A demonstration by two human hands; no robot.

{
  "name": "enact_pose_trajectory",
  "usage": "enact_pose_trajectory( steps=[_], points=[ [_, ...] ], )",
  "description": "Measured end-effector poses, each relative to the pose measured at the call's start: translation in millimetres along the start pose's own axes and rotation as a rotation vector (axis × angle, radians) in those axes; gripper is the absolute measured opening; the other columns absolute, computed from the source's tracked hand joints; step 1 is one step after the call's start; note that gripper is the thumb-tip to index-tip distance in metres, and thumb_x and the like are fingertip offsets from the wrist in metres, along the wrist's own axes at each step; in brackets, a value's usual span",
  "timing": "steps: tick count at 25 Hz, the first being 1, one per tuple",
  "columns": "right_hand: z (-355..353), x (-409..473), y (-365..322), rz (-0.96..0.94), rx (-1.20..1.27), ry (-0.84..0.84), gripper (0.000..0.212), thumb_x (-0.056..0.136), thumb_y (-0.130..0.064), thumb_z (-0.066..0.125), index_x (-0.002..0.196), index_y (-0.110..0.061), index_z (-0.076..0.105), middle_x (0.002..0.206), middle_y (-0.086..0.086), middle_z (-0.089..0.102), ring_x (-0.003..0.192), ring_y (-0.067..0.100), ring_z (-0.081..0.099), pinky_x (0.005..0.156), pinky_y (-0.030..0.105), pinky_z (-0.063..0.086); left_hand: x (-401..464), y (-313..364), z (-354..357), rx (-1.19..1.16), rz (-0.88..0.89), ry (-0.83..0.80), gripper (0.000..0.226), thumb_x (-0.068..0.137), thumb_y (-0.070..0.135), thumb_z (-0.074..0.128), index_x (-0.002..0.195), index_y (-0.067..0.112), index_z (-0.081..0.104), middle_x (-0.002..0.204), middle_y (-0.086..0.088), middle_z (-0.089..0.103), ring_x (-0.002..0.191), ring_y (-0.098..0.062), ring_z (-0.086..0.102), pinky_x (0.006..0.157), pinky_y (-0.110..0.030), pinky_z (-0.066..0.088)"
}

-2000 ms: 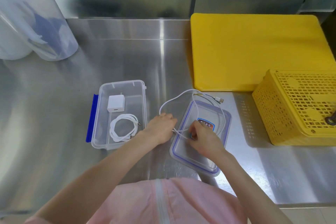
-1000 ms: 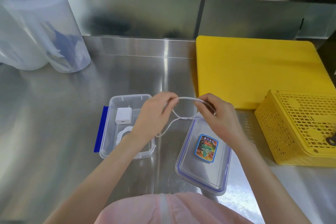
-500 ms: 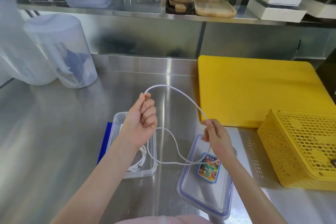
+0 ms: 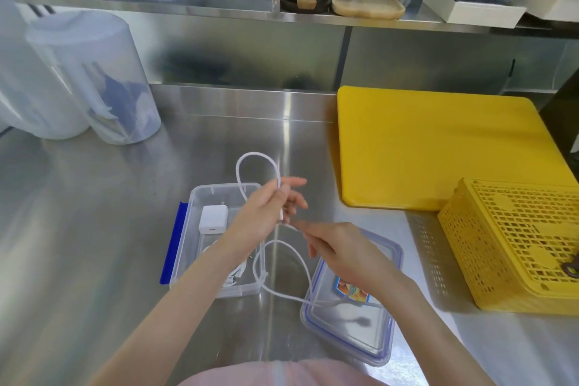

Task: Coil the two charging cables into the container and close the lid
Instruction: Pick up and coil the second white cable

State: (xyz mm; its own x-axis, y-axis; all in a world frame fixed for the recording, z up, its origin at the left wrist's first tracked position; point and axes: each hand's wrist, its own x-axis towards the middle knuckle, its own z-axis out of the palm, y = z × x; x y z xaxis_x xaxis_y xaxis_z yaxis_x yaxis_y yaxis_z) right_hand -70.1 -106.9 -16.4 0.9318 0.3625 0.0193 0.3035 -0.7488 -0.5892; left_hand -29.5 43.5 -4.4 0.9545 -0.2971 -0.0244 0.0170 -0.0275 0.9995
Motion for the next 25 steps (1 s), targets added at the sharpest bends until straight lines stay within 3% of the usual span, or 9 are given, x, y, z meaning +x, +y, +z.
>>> enact_pose_trajectory(
  steps=[3,6,8,11,16,18,20,22,25],
  points=[
    [-3.7,-1.9,-1.5,0.036,-0.016,0.069,0.025,0.092,-0.023,0.047,0.108,-0.028,0.065,0.074,0.001,0.072,0.05,0.001,0.05,0.057,0.007,0.035,-8.1,-10.9,5.9,0.27,0.045,-0.039,0.03,0.098,0.009,0.028,0.094,0.019,0.056,0.076,0.006,0.056,0.059,0.008,0.05,0.063,-0.008,0.042],
    [-4.4,-5.1,-1.8,0.081,-0.072,0.079,0.025,0.09,-0.023,0.047,0.11,-0.027,0.063,0.088,0.0,0.073,0.066,0.01,0.059,0.06,0.021,0.04,-9.3,-19.5,3.8,0.432,0.055,-0.056,0.027,0.098,0.011,0.03,0.094,0.02,0.055,0.082,0.009,0.059,0.072,0.009,0.055,0.074,-0.008,0.041],
    [-6.7,-5.7,-3.7,0.083,-0.053,0.056,0.024,0.09,-0.023,0.047,0.11,-0.026,0.06,0.092,-0.002,0.072,0.064,0.006,0.055,0.059,0.02,0.04,-9.8,-22.0,1.7,0.487,0.033,-0.091,0.027,0.098,0.015,0.03,0.087,0.024,0.053,0.081,0.008,0.061,0.074,0.006,0.057,0.079,-0.015,0.044],
    [-12.9,-3.6,-7.7,0.079,0.067,0.081,0.007,0.089,-0.025,0.053,0.096,-0.025,0.054,0.09,-0.005,0.071,0.078,0.009,0.064,0.072,0.026,0.052,-14.2,-23.8,3.8,0.53,0.004,-0.167,0.032,0.099,0.018,0.029,0.073,0.029,0.044,0.06,0.011,0.048,0.054,0.002,0.047,0.062,-0.02,0.039],
    [-21.5,-0.8,-9.3,0.127,0.263,0.16,0.015,0.076,-0.028,0.069,0.073,-0.031,0.054,0.077,-0.001,0.067,0.07,0.01,0.059,0.068,0.025,0.046,-21.5,-11.5,5.3,0.283,-0.14,-0.194,0.037,0.097,0.03,0.033,0.067,0.019,0.051,0.048,0.01,0.03,0.042,-0.003,0.028,0.044,-0.015,0.027],
    [-26.3,-2.1,-9.9,0.134,0.364,0.153,0.017,0.073,-0.027,0.071,0.07,-0.032,0.056,0.073,0.004,0.066,0.068,0.018,0.058,0.066,0.03,0.047,-26.1,-3.7,3.0,0.26,-0.146,-0.243,0.038,0.091,0.042,0.04,0.064,0.019,0.054,0.047,0.009,0.028,0.039,-0.004,0.024,0.042,-0.016,0.024],
    [-30.9,-2.4,-11.9,0.099,0.51,0.147,0.017,0.076,-0.019,0.07,0.07,-0.029,0.058,0.062,-0.005,0.063,0.058,0.01,0.054,0.059,0.022,0.044,-30.6,2.4,0.6,0.128,-0.194,-0.297,0.04,0.086,0.05,0.045,0.055,0.025,0.05,0.046,0.012,0.023,0.037,-0.004,0.018,0.04,-0.016,0.019],
    [-34.6,-0.7,-13.3,0.074,0.638,0.164,0.017,0.081,-0.01,0.064,0.07,-0.023,0.058,0.049,-0.013,0.058,0.046,-0.001,0.047,0.048,0.008,0.035,-31.9,5.9,-1.1,-0.07,-0.247,-0.29,0.043,0.082,0.044,0.045,0.043,0.026,0.039,0.042,0.015,0.019,0.035,-0.004,0.013,0.037,-0.015,0.017],
    [-32.1,1.4,-14.7,0.097,0.722,0.156,0.019,0.089,-0.015,0.052,0.072,-0.019,0.059,0.044,-0.011,0.053,0.035,0.001,0.037,0.039,0.009,0.028,-30.5,10.8,-5.2,-0.354,-0.306,-0.202,0.042,0.08,0.034,0.049,0.041,0.026,0.033,0.045,0.011,0.008,0.038,-0.01,0.004,0.034,-0.015,0.015]
  ],
)
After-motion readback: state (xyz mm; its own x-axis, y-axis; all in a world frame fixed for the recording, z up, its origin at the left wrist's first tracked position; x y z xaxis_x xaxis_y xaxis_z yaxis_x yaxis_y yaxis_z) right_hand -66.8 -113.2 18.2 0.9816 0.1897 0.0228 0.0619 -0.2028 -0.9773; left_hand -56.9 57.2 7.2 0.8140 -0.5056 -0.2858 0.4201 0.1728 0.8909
